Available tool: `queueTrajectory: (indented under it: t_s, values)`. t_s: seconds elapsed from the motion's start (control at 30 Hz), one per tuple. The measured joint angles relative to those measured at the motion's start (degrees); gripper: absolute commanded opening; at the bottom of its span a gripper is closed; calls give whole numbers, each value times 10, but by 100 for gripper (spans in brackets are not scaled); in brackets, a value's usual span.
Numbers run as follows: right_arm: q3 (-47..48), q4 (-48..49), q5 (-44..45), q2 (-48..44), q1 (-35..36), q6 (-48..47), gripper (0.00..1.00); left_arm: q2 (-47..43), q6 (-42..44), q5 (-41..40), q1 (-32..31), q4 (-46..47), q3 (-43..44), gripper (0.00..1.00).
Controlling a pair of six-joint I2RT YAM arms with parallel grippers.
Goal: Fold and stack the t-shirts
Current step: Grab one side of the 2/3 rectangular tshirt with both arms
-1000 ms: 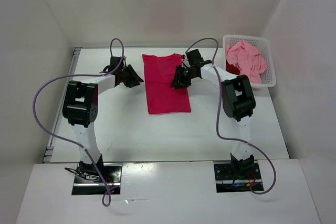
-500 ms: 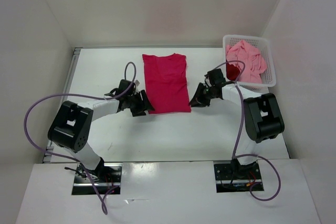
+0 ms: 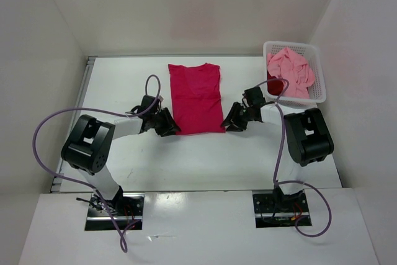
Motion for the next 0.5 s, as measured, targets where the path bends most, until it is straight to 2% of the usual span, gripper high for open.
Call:
queueTrajectory:
  t_s: [0.07,0.2,0.33,0.5]
  values:
    - [-1,10,-1,14,0,6,39,5,-3,1,0,3,0,32]
    - [-5,21,-11,32,0,14,20,12,-5,1,0,5,1,16]
    - [-6,23,-11,36,0,16,8,14,-4,2,0,4,2,7]
    - [-18,22,-9,28,4,19,1,7,5,2,-2,-17,5,0]
